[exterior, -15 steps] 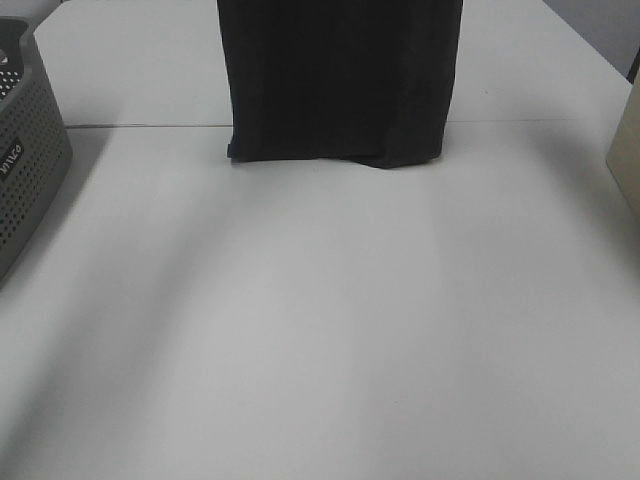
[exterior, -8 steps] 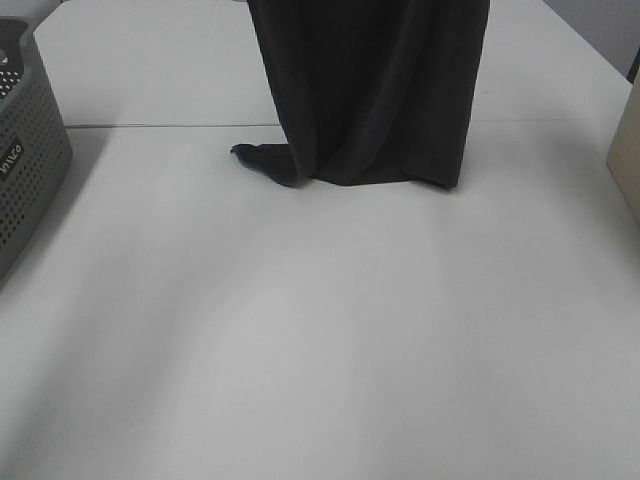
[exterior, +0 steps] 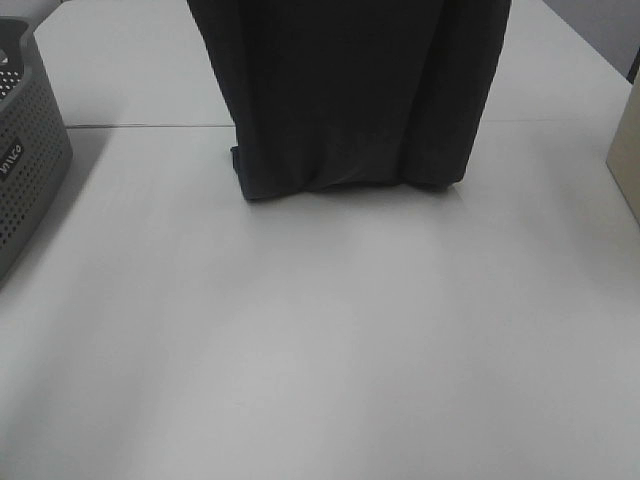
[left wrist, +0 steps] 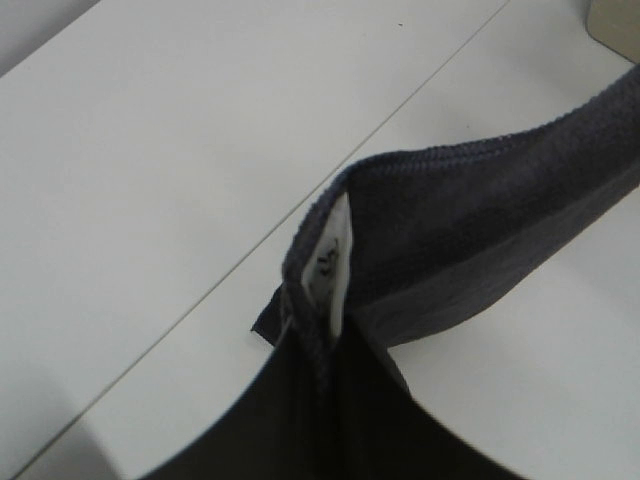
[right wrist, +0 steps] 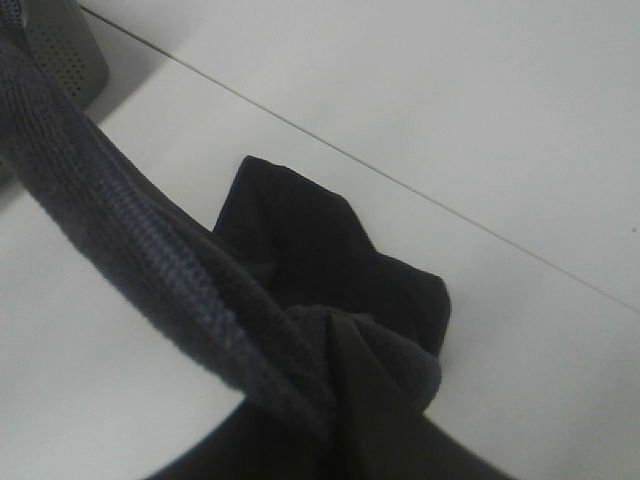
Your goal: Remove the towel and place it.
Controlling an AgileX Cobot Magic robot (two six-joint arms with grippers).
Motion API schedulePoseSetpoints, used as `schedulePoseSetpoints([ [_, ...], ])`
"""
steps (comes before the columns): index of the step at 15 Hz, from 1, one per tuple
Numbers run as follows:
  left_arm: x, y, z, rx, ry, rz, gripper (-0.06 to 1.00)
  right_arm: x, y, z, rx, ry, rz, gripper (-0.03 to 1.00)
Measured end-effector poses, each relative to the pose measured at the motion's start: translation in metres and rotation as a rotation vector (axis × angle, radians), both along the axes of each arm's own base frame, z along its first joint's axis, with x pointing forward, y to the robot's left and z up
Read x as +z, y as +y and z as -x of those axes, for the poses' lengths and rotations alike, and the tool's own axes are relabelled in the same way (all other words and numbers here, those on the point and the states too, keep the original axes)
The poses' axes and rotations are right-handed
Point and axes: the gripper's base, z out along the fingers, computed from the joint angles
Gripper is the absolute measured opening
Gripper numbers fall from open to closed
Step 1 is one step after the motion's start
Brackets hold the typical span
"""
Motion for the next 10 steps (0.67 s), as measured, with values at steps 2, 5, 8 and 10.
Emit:
schedulePoseSetpoints([
  [2,-0.011,0.003,0.011,0.001,0.069,-0.023,0.00,-0.007,0.000,0.008,-0.015,0.054,-0.027,0.02],
  [5,-0.025,0.012,0.039,-0.006,0.162,-0.057,0.00,-0.026,-0.004,0.027,-0.037,0.146,-0.035,0.02],
  [8,-0.035,0.032,0.095,-0.023,0.247,-0.053,0.00,-0.044,-0.011,0.072,-0.033,0.233,-0.057,0.02],
  [10,-0.052,0.038,0.119,-0.048,0.314,-0.050,0.00,-0.062,-0.015,0.099,-0.031,0.292,-0.063,0.02],
])
